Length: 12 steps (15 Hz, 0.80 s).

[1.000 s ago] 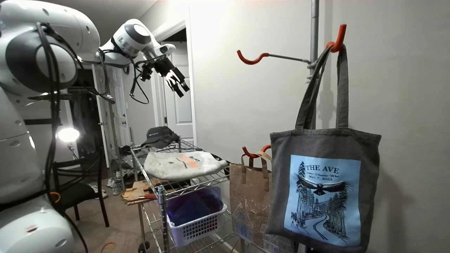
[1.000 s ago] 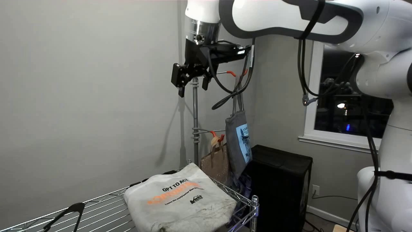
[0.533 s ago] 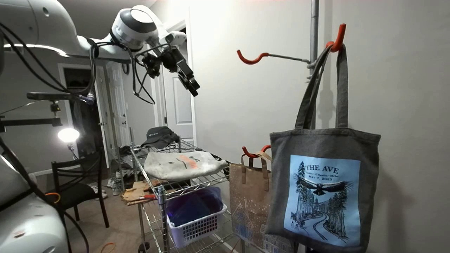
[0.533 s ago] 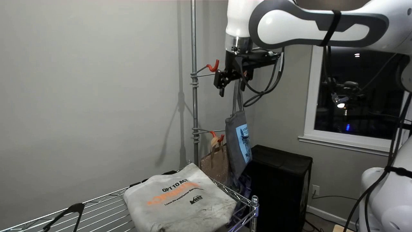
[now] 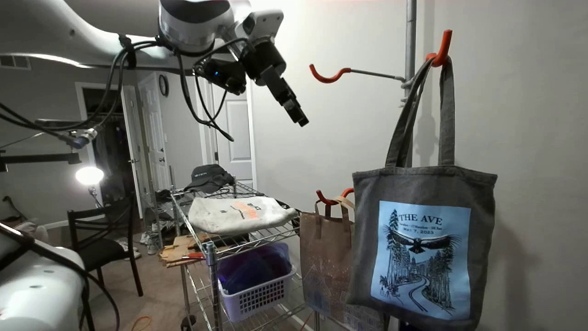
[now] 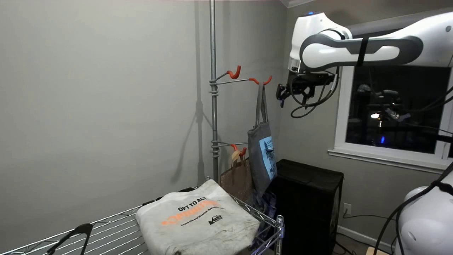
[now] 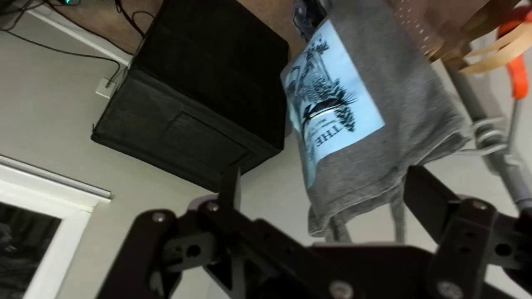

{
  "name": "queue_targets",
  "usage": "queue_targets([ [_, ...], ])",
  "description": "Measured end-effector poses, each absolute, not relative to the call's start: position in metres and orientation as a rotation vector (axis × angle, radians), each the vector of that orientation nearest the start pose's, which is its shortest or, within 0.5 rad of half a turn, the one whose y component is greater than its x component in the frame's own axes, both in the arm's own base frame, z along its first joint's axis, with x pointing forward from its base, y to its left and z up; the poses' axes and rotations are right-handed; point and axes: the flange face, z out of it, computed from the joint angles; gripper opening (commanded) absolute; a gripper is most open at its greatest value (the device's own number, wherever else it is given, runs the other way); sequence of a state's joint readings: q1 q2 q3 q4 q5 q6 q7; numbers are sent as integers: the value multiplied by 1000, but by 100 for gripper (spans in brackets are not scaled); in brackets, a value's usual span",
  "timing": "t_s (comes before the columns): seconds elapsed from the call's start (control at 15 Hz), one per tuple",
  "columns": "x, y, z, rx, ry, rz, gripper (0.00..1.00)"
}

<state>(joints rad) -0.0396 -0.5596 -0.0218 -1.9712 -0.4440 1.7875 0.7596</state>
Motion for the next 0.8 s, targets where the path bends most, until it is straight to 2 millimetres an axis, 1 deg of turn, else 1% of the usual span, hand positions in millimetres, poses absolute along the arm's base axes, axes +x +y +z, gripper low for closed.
queue_targets([
  [0.07, 384, -90, 725, -3010, 1359, -860, 100],
  [0.2, 384, -131, 721, -2933, 1448, -906, 100],
  [0.33, 391, -160, 717, -2867, 1498, -972, 100],
  [0.4, 397, -169, 716, -2836, 1506, -1008, 100],
  [0.53, 411, -179, 711, -2785, 1501, -1069, 100],
  [0.67, 428, -181, 709, -2746, 1482, -1114, 100],
  [0.8, 446, -177, 710, -2714, 1450, -1143, 100],
])
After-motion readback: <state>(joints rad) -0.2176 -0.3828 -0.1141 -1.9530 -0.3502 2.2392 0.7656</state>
